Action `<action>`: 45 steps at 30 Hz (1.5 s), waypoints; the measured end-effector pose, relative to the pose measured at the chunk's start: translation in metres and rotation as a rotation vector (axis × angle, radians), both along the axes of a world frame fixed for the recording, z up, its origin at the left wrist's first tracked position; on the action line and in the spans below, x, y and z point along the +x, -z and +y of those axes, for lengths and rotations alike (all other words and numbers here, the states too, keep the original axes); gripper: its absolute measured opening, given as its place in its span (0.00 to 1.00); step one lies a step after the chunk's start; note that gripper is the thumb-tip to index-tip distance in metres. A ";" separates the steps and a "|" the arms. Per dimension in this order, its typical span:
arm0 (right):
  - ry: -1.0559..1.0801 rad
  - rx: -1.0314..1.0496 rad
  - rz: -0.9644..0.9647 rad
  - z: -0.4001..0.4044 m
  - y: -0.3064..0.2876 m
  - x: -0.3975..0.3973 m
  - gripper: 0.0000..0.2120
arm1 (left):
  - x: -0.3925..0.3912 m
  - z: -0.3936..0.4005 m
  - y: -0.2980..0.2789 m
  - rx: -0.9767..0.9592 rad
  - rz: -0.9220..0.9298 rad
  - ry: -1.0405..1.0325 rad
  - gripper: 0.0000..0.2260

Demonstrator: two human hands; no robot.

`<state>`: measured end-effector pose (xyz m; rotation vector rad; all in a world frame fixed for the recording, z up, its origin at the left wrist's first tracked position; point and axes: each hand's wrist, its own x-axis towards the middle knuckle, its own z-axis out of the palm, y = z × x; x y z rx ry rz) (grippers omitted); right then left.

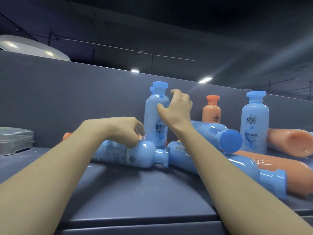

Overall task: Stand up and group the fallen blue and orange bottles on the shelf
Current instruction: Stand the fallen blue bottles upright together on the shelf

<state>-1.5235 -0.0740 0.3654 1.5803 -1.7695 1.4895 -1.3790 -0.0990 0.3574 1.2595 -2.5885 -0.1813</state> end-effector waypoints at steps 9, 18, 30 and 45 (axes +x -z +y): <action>0.043 0.034 0.067 0.002 0.000 -0.002 0.19 | 0.007 0.002 0.005 0.017 -0.073 0.018 0.33; 0.041 0.003 0.073 0.005 0.004 -0.005 0.14 | -0.002 0.005 0.004 -0.076 0.050 0.124 0.23; -0.024 0.193 0.049 0.023 0.019 0.003 0.09 | -0.007 0.008 0.011 -0.151 0.042 0.194 0.23; 0.064 0.083 0.118 0.072 0.043 0.000 0.10 | -0.021 0.013 0.018 -0.255 0.087 0.295 0.18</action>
